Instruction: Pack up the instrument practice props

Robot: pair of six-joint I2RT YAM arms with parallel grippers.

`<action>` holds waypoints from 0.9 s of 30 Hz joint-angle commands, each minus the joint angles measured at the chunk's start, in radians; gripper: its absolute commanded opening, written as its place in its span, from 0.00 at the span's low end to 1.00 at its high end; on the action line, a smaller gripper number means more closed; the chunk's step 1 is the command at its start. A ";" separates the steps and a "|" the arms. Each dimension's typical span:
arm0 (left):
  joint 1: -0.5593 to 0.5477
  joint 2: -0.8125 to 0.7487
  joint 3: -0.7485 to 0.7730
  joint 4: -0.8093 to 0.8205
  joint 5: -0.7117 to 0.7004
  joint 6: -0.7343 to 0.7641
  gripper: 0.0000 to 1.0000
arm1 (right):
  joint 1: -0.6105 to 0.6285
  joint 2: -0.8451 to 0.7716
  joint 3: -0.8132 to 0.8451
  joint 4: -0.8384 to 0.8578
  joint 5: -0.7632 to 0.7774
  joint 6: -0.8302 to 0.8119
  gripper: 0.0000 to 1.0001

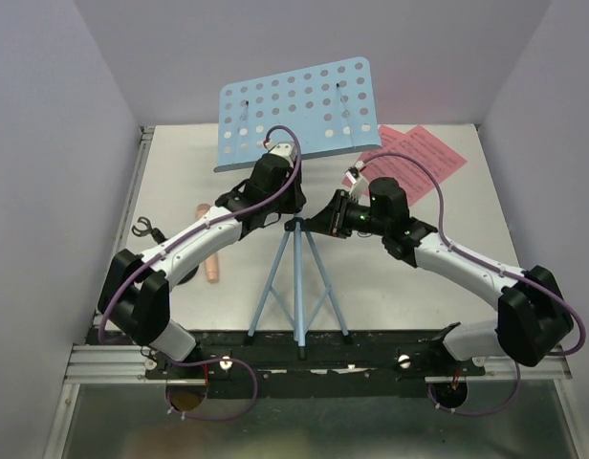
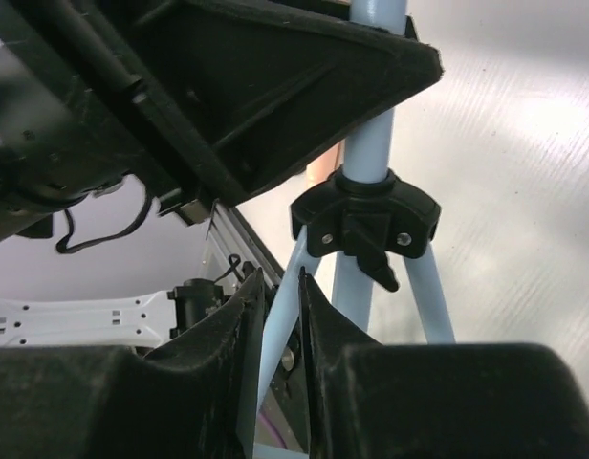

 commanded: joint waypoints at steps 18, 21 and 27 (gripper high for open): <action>0.051 0.178 0.140 0.142 0.063 0.069 0.00 | 0.002 -0.086 -0.011 -0.196 0.301 -0.255 0.56; 0.060 0.214 0.154 0.162 0.069 0.058 0.00 | 0.002 -0.107 -0.013 -0.213 0.312 -0.277 0.58; 0.080 0.300 0.207 0.163 0.090 0.053 0.00 | 0.000 -0.113 -0.028 -0.211 0.322 -0.305 0.67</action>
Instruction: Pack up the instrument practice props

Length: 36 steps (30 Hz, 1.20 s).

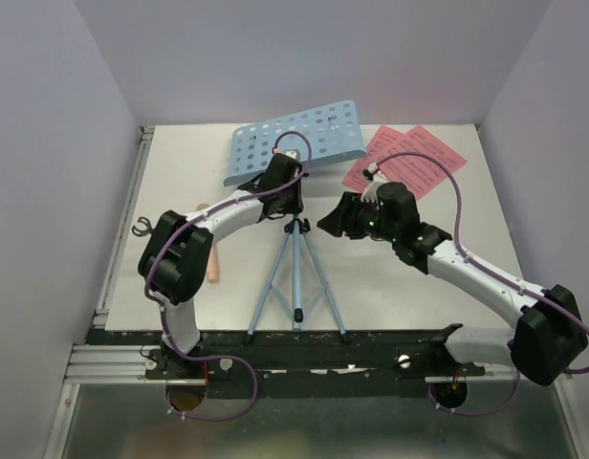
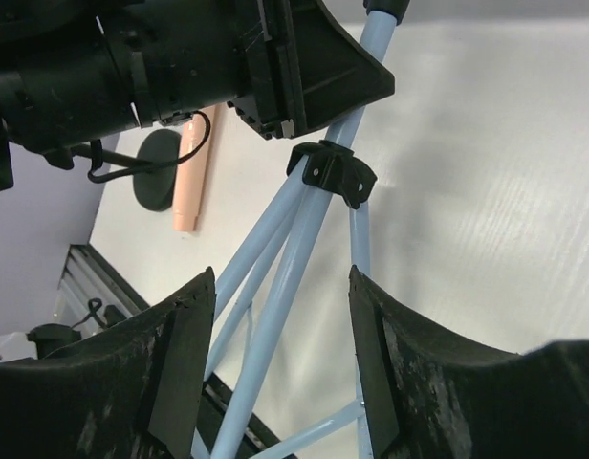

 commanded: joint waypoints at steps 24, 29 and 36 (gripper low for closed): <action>0.047 0.024 0.091 0.207 0.154 -0.011 0.40 | -0.009 -0.047 0.040 -0.044 0.091 -0.085 0.64; 0.047 -0.021 0.073 0.206 0.148 -0.014 0.43 | -0.009 -0.042 0.038 -0.044 0.085 -0.080 0.52; 0.045 -0.085 0.045 0.206 0.143 -0.024 0.46 | -0.009 -0.044 0.043 -0.044 0.075 -0.072 0.26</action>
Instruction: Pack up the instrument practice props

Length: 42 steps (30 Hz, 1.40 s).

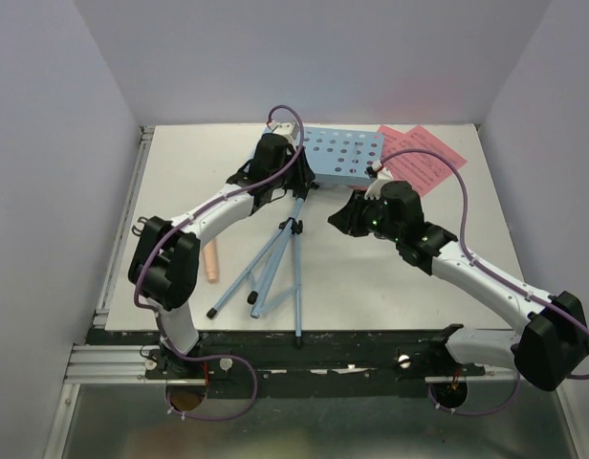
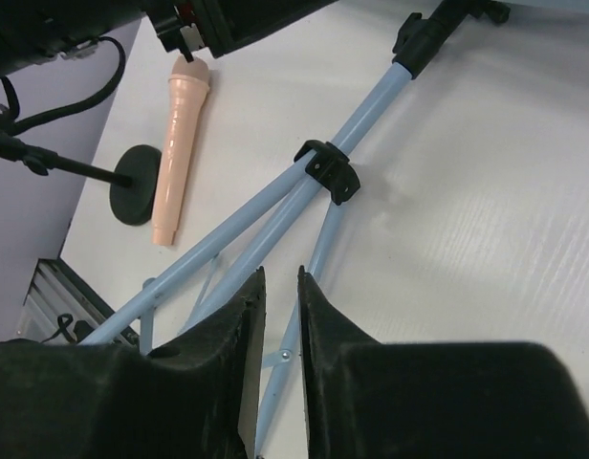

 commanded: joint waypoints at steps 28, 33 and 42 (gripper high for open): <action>-0.003 -0.494 -0.714 -0.127 -0.378 -0.216 0.56 | 0.028 0.303 -0.015 0.238 -0.217 0.250 0.80; -0.003 -0.406 -0.721 -0.112 -0.361 -0.232 0.60 | 0.071 0.349 -0.030 0.258 -0.197 0.258 0.82; -0.025 -0.334 -0.806 0.063 -0.185 -0.320 0.47 | 0.108 0.392 0.019 0.255 -0.223 0.266 0.84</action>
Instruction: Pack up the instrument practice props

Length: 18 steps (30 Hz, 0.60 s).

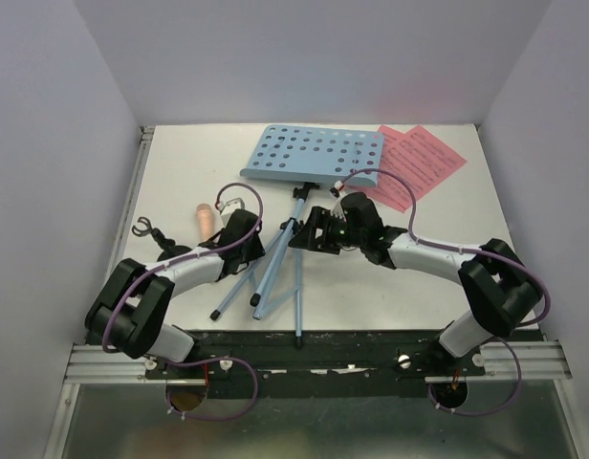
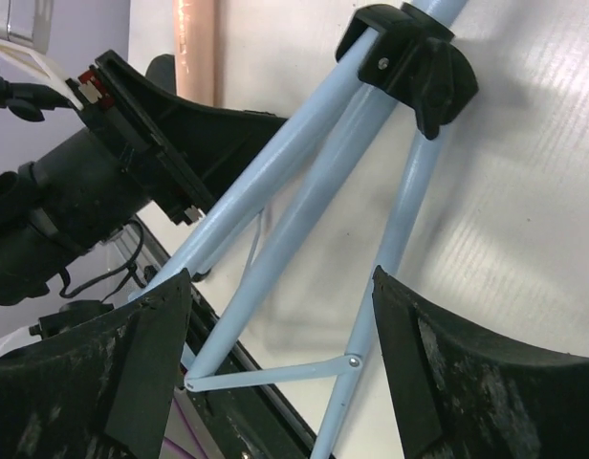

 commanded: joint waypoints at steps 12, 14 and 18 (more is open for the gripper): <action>-0.147 -0.089 -0.119 0.091 0.108 -0.173 0.33 | 0.035 0.109 0.145 -0.088 -0.061 -0.029 0.77; -0.150 -0.109 -0.123 0.083 0.091 -0.176 0.33 | 0.037 0.101 0.130 -0.091 -0.059 -0.044 0.69; -0.158 -0.126 -0.146 0.112 0.083 -0.189 0.30 | 0.037 0.109 0.087 -0.086 -0.062 -0.069 0.42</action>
